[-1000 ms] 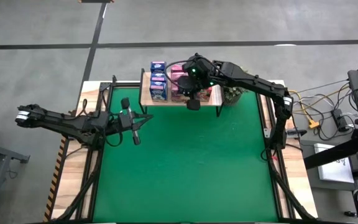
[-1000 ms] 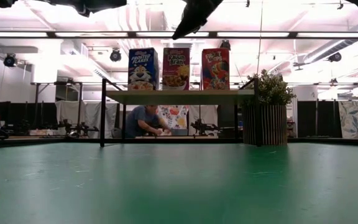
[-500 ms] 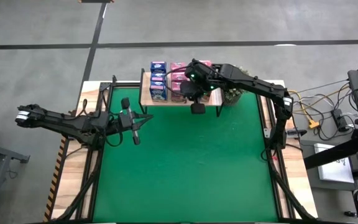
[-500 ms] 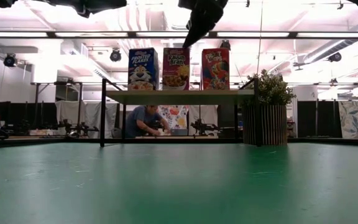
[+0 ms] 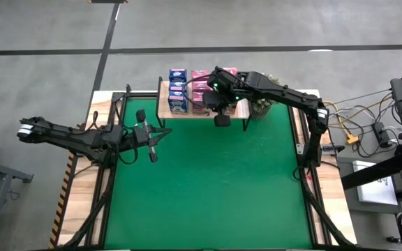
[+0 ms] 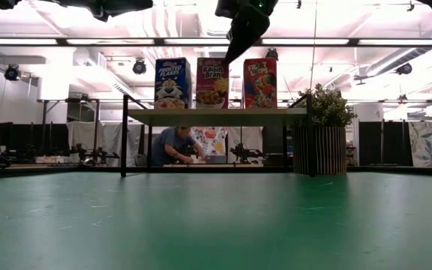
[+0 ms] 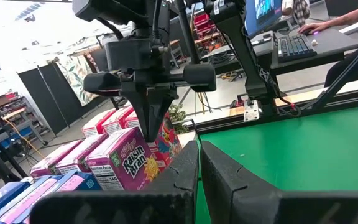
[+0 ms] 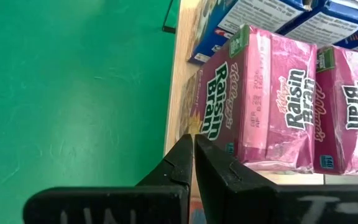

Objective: Stack cereal on shelf
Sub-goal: Put the violet cereal box on the shelf aligned with the violet cereal boxes, then return to Home Position

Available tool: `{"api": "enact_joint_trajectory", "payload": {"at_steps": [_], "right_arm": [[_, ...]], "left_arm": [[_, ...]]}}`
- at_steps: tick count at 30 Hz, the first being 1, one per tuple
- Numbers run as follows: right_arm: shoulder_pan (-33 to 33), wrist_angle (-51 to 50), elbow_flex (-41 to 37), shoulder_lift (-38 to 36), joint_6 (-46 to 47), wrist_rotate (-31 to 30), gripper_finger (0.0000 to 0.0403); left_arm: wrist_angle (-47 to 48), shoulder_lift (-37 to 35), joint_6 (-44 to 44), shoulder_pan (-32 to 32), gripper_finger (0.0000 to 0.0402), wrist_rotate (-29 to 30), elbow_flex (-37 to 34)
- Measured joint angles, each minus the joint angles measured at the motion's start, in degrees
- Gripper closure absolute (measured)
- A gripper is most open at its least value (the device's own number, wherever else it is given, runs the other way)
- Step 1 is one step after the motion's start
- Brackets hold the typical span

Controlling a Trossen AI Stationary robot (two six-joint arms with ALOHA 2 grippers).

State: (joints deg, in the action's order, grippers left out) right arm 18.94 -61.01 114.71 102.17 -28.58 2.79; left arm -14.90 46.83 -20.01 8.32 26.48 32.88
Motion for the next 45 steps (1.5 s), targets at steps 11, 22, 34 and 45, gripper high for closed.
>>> {"api": "enact_joint_trajectory", "payload": {"at_steps": [11, 22, 34, 45], "right_arm": [[0.22, 0.81, -0.41, 0.0, -0.66, -1.18, 0.0394], [0.22, 1.77, -0.5, 0.0, -1.01, -1.46, 0.0394], [-0.21, 1.34, -0.51, -0.37, -0.99, -1.33, 0.0394], [-3.55, 9.5, -14.19, -9.97, 2.19, 6.47, 0.0394]], "left_arm": [[0.0, 0.0, 0.0, 0.02, 0.0402, 0.0, 0.0], [0.0, 0.0, 0.0, 0.02, 0.0402, 0.0, 0.0], [0.45, -0.11, -0.01, 0.02, 0.0402, -0.02, 0.0], [14.29, -8.62, 4.36, 0.0, 0.0402, -2.4, 0.02]]}}
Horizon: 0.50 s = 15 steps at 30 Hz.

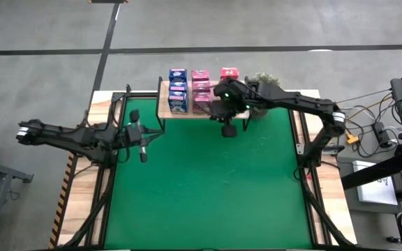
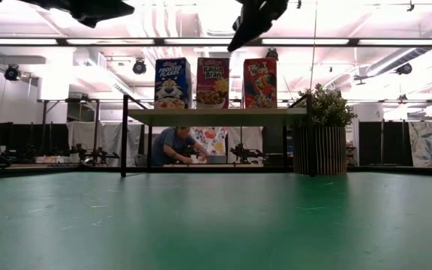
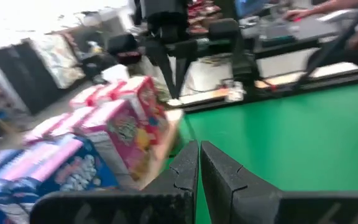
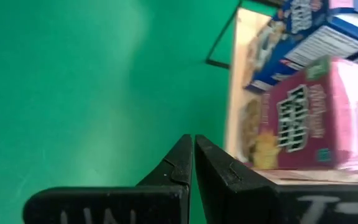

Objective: Stack cereal on shelf
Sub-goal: Return to Home Position

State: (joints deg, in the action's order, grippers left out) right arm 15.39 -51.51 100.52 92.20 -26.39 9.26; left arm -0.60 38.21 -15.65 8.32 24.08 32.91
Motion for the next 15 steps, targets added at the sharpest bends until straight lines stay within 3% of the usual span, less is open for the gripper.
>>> {"api": "enact_joint_trajectory", "payload": {"at_steps": [8, 15], "right_arm": [[-2.81, 17.0, -20.85, -10.81, 3.0, 0.2, 0.0394], [-5.23, 36.21, -38.79, -20.38, 5.47, 0.24, 0.0394]], "left_arm": [[12.5, -6.6, 5.24, 0.01, 0.0402, -13.51, -0.1], [14.32, -7.99, 5.78, 0.0, 0.0402, -14.6, -1.85]]}}
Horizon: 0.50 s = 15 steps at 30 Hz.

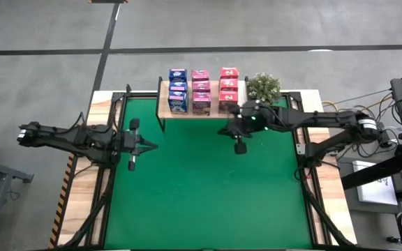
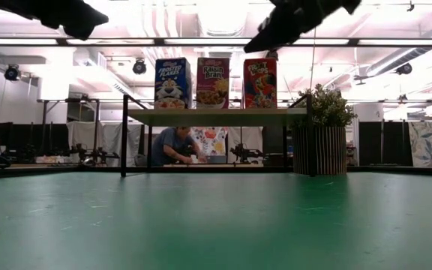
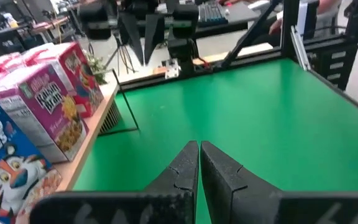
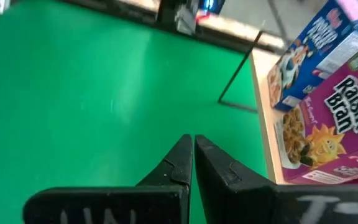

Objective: Stack cereal on shelf
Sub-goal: Return to Home Position

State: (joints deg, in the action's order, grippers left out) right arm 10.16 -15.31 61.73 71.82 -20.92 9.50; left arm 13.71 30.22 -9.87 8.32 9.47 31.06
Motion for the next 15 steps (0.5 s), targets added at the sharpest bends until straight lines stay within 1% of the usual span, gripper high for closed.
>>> {"api": "enact_joint_trajectory", "payload": {"at_steps": [4, 8, 12, 15], "right_arm": [[-0.31, 9.71, -8.88, -5.25, 0.65, 0.15, 0.0394], [-0.3, 15.4, -15.83, -9.84, 1.52, 0.45, 0.0394], [-0.3, 18.77, -20.89, -14.48, 2.29, 1.54, 0.0394], [-0.29, 22.44, -24.5, -17.42, 3.23, 2.01, 0.0394]], "left_arm": [[0.72, -0.09, -0.07, 0.0, 0.0402, -0.03, -0.14], [0.75, -0.09, -0.07, 0.0, 0.0402, -0.28, -0.14], [0.55, -0.15, -0.58, 0.0, 0.0402, -3.97, -0.72], [-0.28, -0.32, -0.72, 0.02, 0.0402, -5.69, -1.64]]}}
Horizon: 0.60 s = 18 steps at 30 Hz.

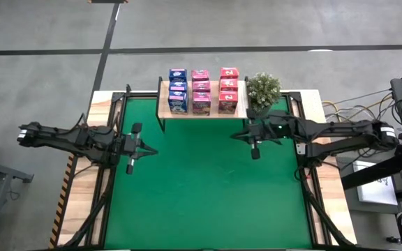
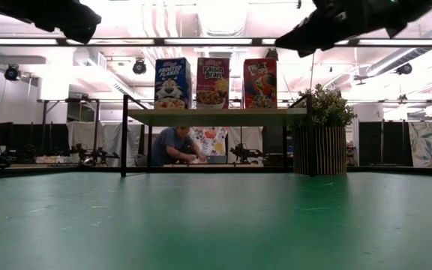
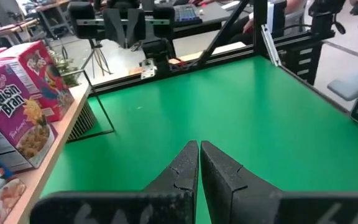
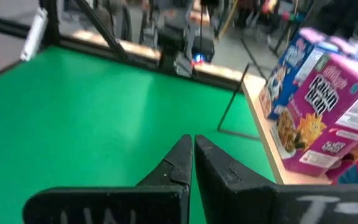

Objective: Stack cereal on shelf
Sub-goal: Return to Home Position

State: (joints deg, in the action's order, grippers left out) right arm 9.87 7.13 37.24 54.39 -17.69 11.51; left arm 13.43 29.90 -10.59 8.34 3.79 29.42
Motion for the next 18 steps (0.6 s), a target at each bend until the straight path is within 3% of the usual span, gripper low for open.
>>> {"api": "enact_joint_trajectory", "payload": {"at_steps": [7, 18], "right_arm": [[0.0, 9.03, -8.7, -5.54, 0.72, 1.14, 0.0394], [0.0, 14.27, -17.69, -13.71, 2.84, 1.09, 0.0394]], "left_arm": [[-5.14, -1.98, -0.87, -0.02, 0.0402, -0.08, -5.42], [-11.04, -10.6, -0.41, -0.09, 0.0402, -0.04, -13.61]]}}
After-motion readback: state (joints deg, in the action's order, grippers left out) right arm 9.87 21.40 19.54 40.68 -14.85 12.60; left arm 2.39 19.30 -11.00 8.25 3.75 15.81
